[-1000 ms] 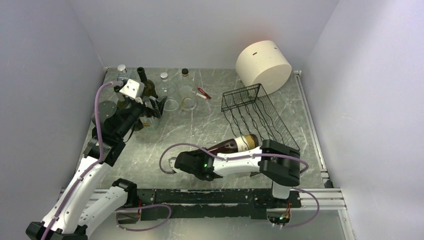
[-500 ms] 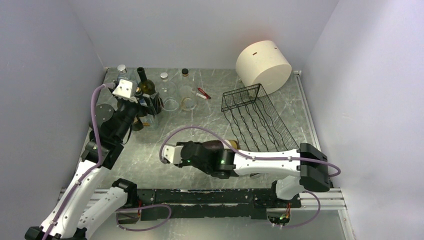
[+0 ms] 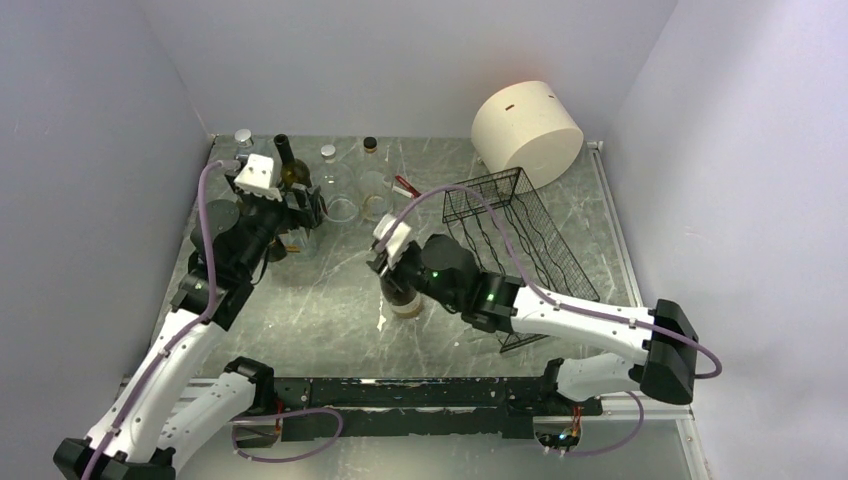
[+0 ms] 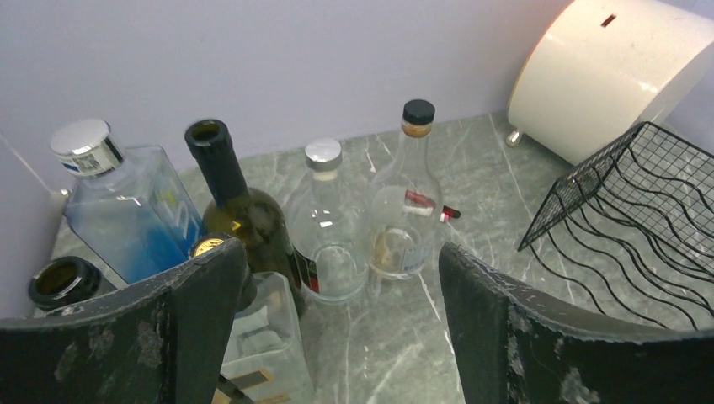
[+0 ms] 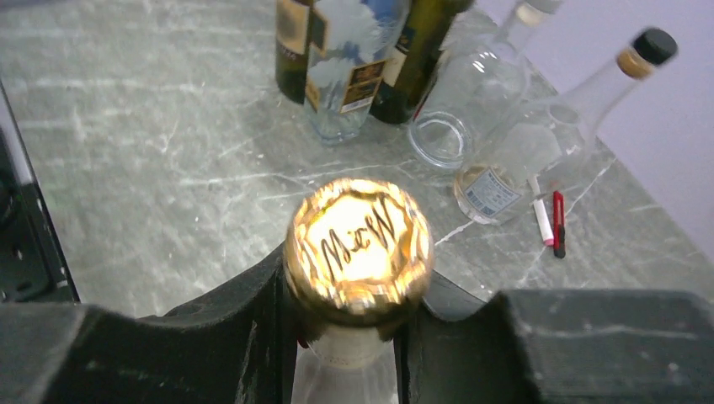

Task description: Take the wine bottle off the wine rack

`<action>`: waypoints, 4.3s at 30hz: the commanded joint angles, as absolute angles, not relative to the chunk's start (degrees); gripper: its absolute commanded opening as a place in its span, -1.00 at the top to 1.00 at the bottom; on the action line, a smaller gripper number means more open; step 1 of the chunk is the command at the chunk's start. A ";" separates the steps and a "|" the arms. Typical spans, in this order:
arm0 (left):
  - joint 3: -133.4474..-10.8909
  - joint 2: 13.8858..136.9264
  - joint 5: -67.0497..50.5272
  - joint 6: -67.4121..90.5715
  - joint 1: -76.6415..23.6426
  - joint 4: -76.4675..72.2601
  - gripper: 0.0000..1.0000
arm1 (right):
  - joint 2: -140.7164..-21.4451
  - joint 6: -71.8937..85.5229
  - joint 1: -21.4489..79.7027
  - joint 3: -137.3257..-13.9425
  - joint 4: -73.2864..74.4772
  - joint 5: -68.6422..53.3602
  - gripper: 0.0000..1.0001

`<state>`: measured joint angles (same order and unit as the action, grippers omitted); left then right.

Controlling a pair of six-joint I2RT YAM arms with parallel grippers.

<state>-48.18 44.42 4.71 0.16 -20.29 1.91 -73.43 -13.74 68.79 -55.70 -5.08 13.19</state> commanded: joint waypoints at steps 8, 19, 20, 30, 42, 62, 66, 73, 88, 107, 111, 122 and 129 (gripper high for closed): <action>-63.64 52.45 -7.04 12.99 -19.86 17.16 -0.73 | -69.36 -6.30 63.47 -51.48 -19.10 9.81 1.00; -71.95 54.98 -20.29 18.25 -19.92 27.58 -0.68 | -71.11 -8.95 62.36 -49.24 -21.12 12.19 -0.03; -72.04 54.67 -21.17 19.13 -19.95 27.33 -0.72 | -71.20 -8.96 62.32 -49.36 -20.99 12.29 -0.11; -74.86 55.99 -20.12 24.06 -24.59 29.44 -0.82 | -63.68 -11.17 62.25 -46.87 -14.66 8.89 -0.99; -75.14 59.54 5.27 22.97 -48.53 32.92 -0.89 | -39.30 -16.45 62.26 -39.56 1.16 5.34 -0.99; -82.57 76.77 31.42 27.25 -61.52 43.06 -0.52 | -30.07 -12.42 62.22 -35.73 4.61 19.48 -1.00; -82.10 77.14 30.68 28.79 -61.52 42.53 -0.25 | -29.82 -10.17 62.23 -34.84 2.51 22.38 -1.00; -83.93 77.79 31.17 29.91 -60.57 44.92 0.60 | -30.95 -8.92 62.17 -34.94 2.51 23.21 -1.00; -97.58 79.09 23.87 18.87 -41.74 45.28 0.86 | -29.45 -7.74 62.23 -34.55 3.74 22.87 -1.00; -96.49 85.12 16.66 10.89 -24.41 34.11 0.86 | -29.72 -5.03 62.26 -35.84 8.91 25.04 -1.00; -96.15 85.74 17.06 10.47 -23.81 32.63 0.86 | -29.93 -5.11 62.21 -36.24 9.69 25.74 -1.00; -93.84 83.98 18.19 9.12 -23.55 32.81 0.85 | -32.04 -4.36 62.23 -36.58 9.54 25.79 -1.00; -90.37 81.41 17.23 9.15 -23.55 32.23 0.07 | -33.52 -3.08 62.23 -37.51 8.79 26.84 -1.00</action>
